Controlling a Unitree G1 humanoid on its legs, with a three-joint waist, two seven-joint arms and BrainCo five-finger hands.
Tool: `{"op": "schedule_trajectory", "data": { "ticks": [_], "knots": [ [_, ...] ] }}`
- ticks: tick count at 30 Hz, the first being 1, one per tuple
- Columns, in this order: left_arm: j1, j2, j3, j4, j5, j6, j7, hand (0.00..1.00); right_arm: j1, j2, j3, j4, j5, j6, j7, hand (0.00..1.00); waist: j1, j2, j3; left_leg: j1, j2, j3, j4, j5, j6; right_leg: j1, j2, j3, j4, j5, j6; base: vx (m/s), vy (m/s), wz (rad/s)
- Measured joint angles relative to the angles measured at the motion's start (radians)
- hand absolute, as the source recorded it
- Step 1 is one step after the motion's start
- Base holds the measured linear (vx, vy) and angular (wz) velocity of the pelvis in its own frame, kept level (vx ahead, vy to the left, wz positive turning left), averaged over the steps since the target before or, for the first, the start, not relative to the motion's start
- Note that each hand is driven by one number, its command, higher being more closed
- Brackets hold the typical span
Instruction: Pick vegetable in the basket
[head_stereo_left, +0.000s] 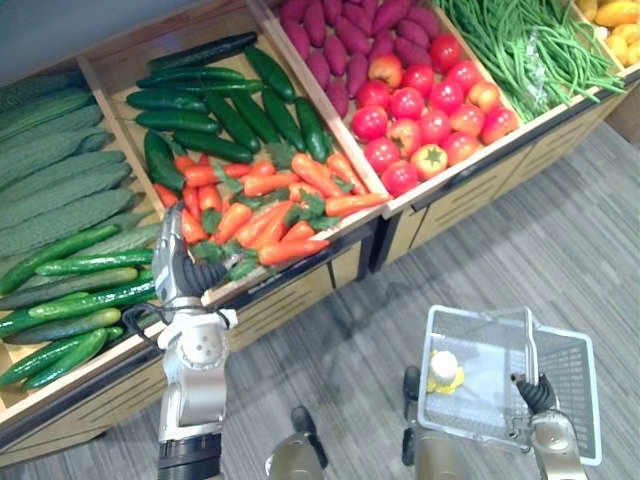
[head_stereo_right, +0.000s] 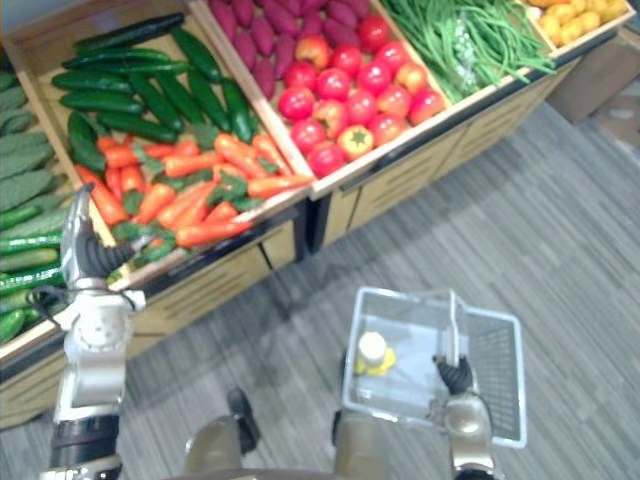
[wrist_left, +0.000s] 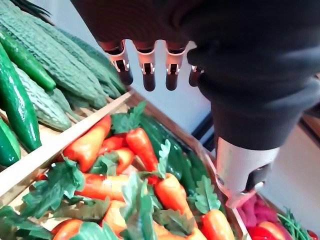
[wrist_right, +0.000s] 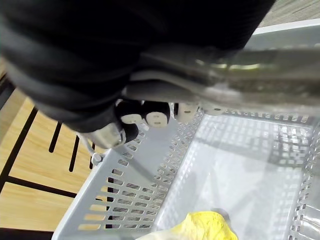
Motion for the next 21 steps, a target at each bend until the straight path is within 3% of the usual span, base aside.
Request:
{"op": "schedule_trajectory", "data": {
  "ticks": [13, 21],
  "knots": [
    [-0.077, 0.001, 0.072, 0.02, -0.005, 0.043, 0.032, 0.0, 0.0, 0.0, -0.001, -0.001, 0.0, 0.0, 0.0, 1.0, -0.004, -0.003, -0.002, -0.001, 0.003, 0.005, 0.001, -0.002, -0.002, -0.005, 0.004, 0.005, 0.0, 0.0, 0.0, 0.0, -0.006, 0.0],
    [-0.09, 0.003, 0.07, 0.021, 0.002, 0.043, 0.032, 0.0, 0.001, 0.0, -0.001, -0.001, 0.0, 0.0, 0.0, 1.0, -0.009, -0.005, -0.003, -0.001, 0.003, 0.005, 0.001, -0.002, -0.002, -0.005, 0.004, 0.006, 0.0, 0.0, 0.0, 0.0, 0.0, 0.0]
  ]
}}
